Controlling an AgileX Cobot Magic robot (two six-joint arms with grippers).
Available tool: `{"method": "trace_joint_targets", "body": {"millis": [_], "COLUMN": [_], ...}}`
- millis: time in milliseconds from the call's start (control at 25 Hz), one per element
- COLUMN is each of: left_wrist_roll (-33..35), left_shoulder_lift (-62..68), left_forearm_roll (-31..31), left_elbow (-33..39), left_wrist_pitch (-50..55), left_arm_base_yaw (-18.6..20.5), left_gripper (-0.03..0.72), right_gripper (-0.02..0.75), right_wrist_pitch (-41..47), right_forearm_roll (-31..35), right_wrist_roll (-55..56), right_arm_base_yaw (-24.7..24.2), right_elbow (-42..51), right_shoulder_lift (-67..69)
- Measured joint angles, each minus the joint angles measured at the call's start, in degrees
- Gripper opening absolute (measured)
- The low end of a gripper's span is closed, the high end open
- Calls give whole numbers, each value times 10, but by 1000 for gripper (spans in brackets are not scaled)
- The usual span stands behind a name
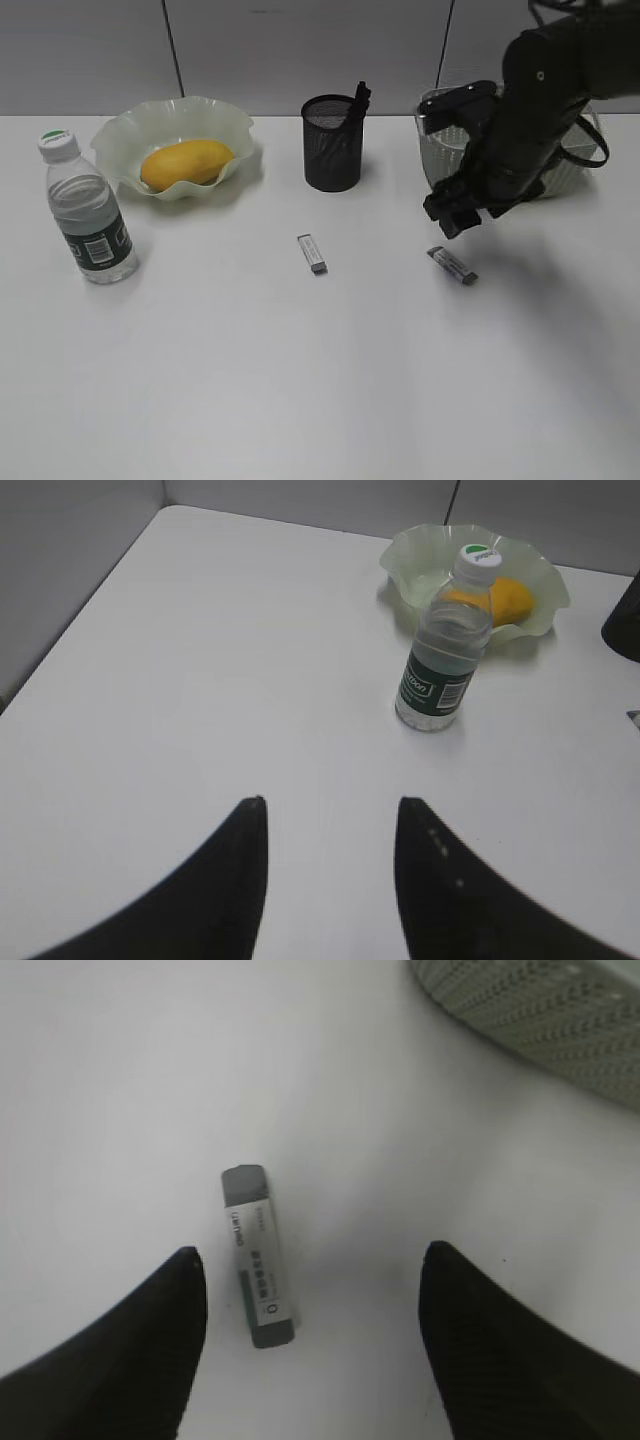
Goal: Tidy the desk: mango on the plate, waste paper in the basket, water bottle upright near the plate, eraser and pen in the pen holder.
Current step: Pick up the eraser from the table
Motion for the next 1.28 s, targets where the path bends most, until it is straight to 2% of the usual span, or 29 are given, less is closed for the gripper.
{"method": "trace_joint_targets", "body": {"millis": [200, 480, 560, 680, 760, 800, 1280], "left_wrist_roll": [6, 7, 7, 7, 7, 7, 7], "left_shoulder_lift": [0, 0, 0, 0, 0, 0, 0], "left_forearm_roll": [-3, -3, -3, -3, -3, -3, -3], "left_elbow": [0, 0, 0, 0, 0, 0, 0], "left_wrist_pitch": [-2, -2, -2, -2, -2, -2, -2], "left_arm_base_yaw": [2, 2, 2, 2, 2, 2, 2], "left_gripper": [308, 309, 309, 309, 306, 304, 300], "right_gripper": [529, 517, 465, 288, 194, 171, 154], "right_wrist_pitch": [25, 58, 59, 59, 59, 61, 56], "right_forearm_roll": [9, 79, 83, 83, 83, 83, 83], "right_wrist_roll": [-33, -95, -101, -104, -105, -107, -117], "right_arm_base_yaw": [-6, -6, -6, -6, -6, -6, -6], "right_elbow": [-42, -47, -49, -49, -49, -50, -53], "right_shoulder_lift": [72, 98, 98, 98, 99, 102, 89]}}
